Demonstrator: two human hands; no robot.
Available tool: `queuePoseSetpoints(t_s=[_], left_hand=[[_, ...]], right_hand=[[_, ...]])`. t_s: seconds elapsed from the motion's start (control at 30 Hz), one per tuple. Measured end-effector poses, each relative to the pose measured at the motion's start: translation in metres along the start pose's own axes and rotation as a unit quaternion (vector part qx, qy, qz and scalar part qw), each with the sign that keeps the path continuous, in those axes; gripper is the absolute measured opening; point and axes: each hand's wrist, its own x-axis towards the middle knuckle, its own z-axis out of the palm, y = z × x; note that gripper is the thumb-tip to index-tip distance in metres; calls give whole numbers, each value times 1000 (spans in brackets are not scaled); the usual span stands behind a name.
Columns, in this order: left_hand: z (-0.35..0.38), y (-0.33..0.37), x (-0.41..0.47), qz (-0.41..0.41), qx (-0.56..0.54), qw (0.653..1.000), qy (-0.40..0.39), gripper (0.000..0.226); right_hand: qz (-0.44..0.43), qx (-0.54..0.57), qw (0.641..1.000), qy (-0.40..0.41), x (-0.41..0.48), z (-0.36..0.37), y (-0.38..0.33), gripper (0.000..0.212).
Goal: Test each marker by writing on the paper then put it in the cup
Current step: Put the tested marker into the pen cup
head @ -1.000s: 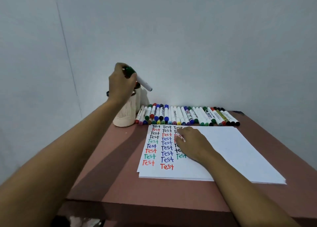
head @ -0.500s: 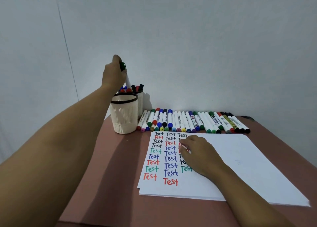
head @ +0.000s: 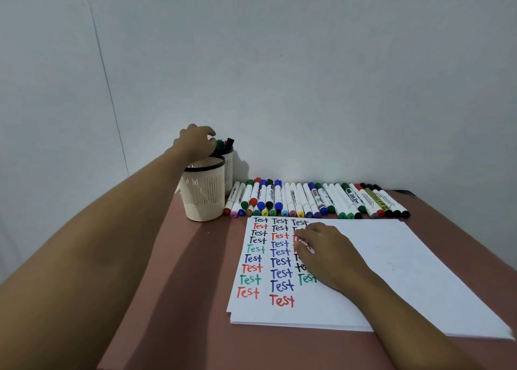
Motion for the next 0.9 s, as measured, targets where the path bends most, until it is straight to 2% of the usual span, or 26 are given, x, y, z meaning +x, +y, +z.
queuePoseSetpoints(t_s=[0.2,0.3,0.37,0.47,0.53,0.6,0.77,0.9], left_hand=[[-14,37,-61,117,-118,977,136,30],[-8,49,-104,161,-159,960,166,26],[8,51,-129,171,-161,964,128,25],[43,43,-151,138,-114,984,-11,29],[59,35,-159,132,-69,982,-113,36],[65,30,-163,130,-48,977,-163,39],[70,28,-162,131,-45,977,-159,42],[72,26,-161,129,-52,978,-153,42]], right_hand=[[-2,-4,1000,-10,-1,-1,-1,42],[-6,-14,1000,-7,-2,0,-3,42],[-5,-21,1000,-9,-3,-1,-5,42],[-6,-44,999,-18,-2,-2,-8,40],[-5,-60,998,-32,-1,-4,-9,40],[-10,-82,996,-45,3,-9,-10,38],[7,-76,997,17,38,-16,-12,35],[14,-91,996,-9,75,-6,-19,40]])
